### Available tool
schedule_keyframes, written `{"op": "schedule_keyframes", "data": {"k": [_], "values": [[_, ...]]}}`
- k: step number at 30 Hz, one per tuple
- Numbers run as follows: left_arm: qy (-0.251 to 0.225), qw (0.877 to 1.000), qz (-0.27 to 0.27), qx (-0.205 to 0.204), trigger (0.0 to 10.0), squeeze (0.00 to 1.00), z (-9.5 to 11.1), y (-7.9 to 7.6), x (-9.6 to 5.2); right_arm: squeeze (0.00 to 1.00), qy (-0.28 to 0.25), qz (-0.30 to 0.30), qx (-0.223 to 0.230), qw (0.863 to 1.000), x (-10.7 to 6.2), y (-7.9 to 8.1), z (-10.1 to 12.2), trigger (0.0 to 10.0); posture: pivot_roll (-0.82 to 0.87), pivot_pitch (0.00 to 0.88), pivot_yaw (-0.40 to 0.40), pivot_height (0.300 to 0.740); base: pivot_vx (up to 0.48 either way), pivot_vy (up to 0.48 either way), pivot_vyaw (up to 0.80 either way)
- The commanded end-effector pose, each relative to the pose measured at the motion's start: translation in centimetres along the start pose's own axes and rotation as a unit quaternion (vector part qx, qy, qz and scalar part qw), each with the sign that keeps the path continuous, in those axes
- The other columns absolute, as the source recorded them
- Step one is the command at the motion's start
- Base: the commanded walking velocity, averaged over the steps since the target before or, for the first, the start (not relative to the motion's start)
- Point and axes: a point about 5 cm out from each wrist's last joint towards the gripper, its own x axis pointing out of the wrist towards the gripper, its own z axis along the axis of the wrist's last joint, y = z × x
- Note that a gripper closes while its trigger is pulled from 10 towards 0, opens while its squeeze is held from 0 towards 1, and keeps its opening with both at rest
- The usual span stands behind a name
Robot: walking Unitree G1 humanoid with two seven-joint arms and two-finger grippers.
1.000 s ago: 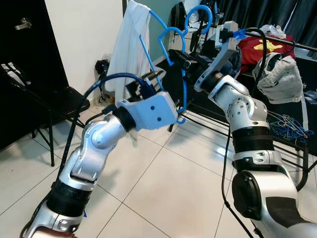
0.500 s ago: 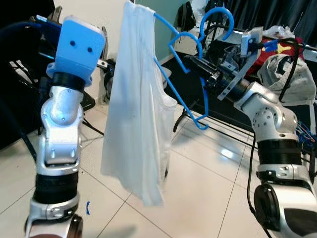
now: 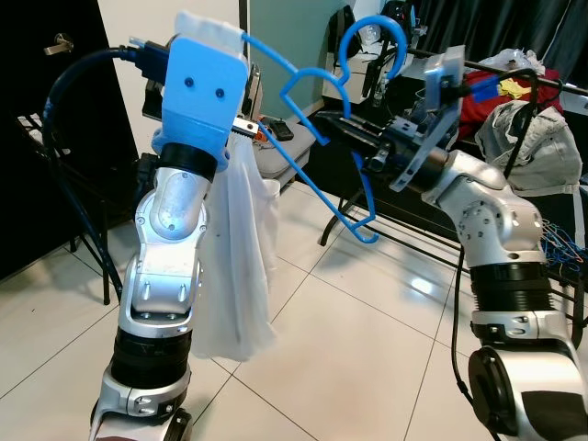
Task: Hang hanger
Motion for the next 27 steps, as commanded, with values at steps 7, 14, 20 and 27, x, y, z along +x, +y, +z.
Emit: {"op": "schedule_keyframes", "data": {"k": [7,14,20,27], "values": [[0.039,0.998,0.015,0.037,10.0,0.0,-0.7,0.4,-0.5,0.0,-0.019,0.006,-0.006,1.0,0.8,1.0,0.3,10.0,-0.02,0.0,-0.055,0.74,0.0,0.0,0.0],[0.087,0.995,0.016,0.045,10.0,0.0,-2.0,-0.1,-0.9,0.0,-0.031,0.017,-0.006,0.999,1.2,1.6,0.8,10.0,-0.03,0.0,-0.051,0.74,0.0,0.0,0.0],[0.102,0.993,0.019,0.049,10.0,0.0,-2.3,-0.3,-1.0,0.0,-0.034,0.023,-0.008,0.999,1.3,2.0,0.9,10.0,-0.03,0.0,-0.049,0.74,0.0,0.0,0.0],[0.106,0.993,0.023,0.052,4.8,0.0,-2.3,-0.1,-0.8,0.0,-0.035,0.027,-0.005,0.999,1.4,2.5,0.8,10.0,-0.03,0.0,-0.044,0.74,0.0,0.0,0.0]]}}
